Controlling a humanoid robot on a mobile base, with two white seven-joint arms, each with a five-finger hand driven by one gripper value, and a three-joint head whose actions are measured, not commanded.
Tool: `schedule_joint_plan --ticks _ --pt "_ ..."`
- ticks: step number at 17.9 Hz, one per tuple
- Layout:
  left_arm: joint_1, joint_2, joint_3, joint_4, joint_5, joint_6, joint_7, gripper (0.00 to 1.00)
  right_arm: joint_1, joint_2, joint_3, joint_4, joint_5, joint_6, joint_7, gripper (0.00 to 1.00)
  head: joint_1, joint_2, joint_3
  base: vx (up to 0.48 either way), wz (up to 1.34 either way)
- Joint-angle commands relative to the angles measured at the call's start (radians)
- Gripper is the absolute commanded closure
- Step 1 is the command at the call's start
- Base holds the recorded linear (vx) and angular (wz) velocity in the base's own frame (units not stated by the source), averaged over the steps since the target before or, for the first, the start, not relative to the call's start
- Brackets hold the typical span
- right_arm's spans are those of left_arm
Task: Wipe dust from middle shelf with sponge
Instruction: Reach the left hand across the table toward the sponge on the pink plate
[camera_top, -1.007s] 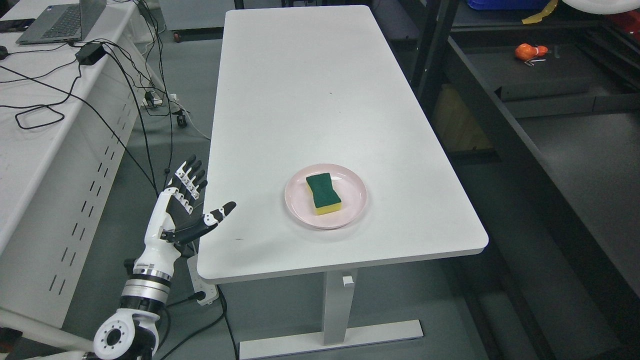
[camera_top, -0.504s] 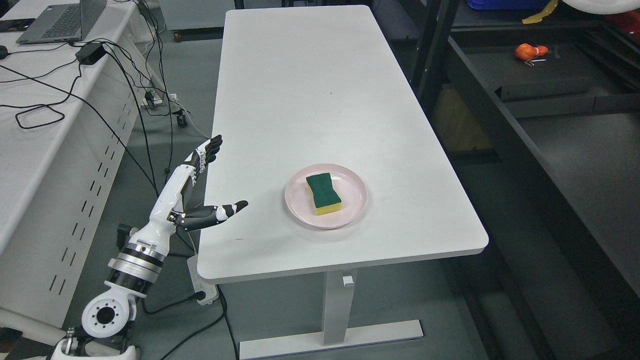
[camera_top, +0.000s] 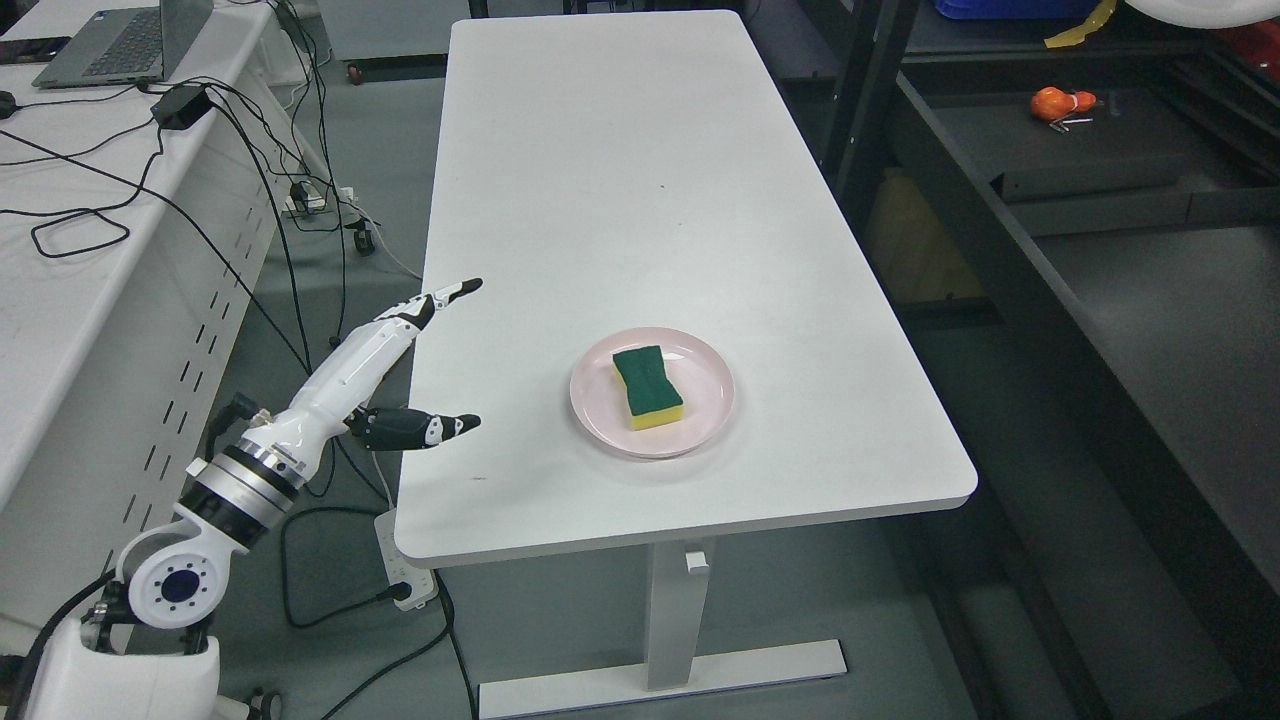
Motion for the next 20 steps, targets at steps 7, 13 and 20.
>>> schedule_joint_plan --ticks 7,13,20 --pt "-0.351 0.069 -0.291 0.341 -0.448 -0.123 -0.034 0.02 0.0 -0.017 0.0 -0.017 0.0 0.0 0.0 0.0 0.0 0.0 0.0 0.0 0.0" --pt "-0.403 -0.067 -0.452 0.353 -0.519 -0.123 -0.034 0.02 0.0 -0.017 0.0 -0.017 0.0 0.0 0.0 0.0 0.0 0.0 0.0 0.0 0.0" --pt "-0.446 -0.147 -0.641 0.353 -0.534 -0.133 -0.036 0.02 0.0 -0.017 0.0 -0.017 0.0 0.0 0.0 0.0 0.0 0.0 0.0 0.0 0.0"
